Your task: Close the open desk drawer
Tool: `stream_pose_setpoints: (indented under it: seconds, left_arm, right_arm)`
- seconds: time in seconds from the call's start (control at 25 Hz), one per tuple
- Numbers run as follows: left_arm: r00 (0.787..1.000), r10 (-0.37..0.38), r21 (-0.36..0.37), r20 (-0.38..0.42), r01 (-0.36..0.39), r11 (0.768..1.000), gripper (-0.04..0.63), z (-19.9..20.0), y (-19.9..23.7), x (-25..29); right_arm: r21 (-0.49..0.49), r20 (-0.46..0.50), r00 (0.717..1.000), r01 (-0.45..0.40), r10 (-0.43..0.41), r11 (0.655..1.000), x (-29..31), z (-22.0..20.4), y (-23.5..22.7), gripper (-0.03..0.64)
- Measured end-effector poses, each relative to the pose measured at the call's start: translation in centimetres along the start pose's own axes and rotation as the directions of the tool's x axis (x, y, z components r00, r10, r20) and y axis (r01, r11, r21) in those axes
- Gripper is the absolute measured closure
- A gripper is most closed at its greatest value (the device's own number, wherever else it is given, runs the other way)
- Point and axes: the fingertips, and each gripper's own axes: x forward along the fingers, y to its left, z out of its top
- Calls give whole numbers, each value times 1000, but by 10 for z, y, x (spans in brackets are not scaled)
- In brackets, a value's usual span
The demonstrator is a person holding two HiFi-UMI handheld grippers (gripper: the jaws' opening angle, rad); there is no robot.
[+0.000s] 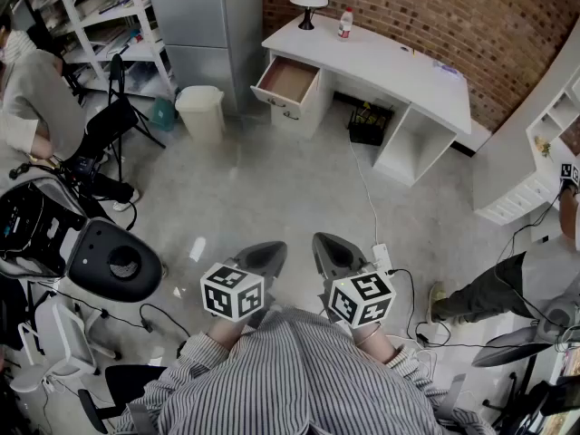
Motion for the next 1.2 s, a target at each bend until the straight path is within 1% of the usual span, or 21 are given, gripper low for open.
stream_pose_setpoints:
  seconds: [0.12,0.28,0.48,0.76,0.96,1.08,1.2]
  left_arm:
    - [1000,-3,23,-10,3,1000,583,-10,-4,4]
    - [1000,-2,23,-14,2,1000,583,-21,-7,7]
    - [1000,-5,2,-23,5,1000,583,-13,-9,14]
    - [999,-29,11,-34,30,999,583,-9,-11,16]
    - [999,-28,-18,-20,28,999,583,-7,-11,28]
    - [1000,-8,-48,-27,7,999,583,-8,-7,42]
    - [1000,10,-58,-15,-11,998,583,-14,-9,45]
  right_arm:
    - [-11,7,1000,7,-7,1000,-5,-7,-3,601]
    - [-15,15,1000,13,-13,1000,-10,-15,-9,601]
    - [13,1,1000,7,-7,1000,-7,-9,-13,601]
    - [-11,-5,1000,1,-1,1000,3,-4,-6,601]
    - [9,29,999,-24,23,1000,4,3,-12,601]
    - [42,1,1000,-29,29,999,8,-4,-28,601]
    - [50,-17,999,-26,27,998,2,-12,-36,601]
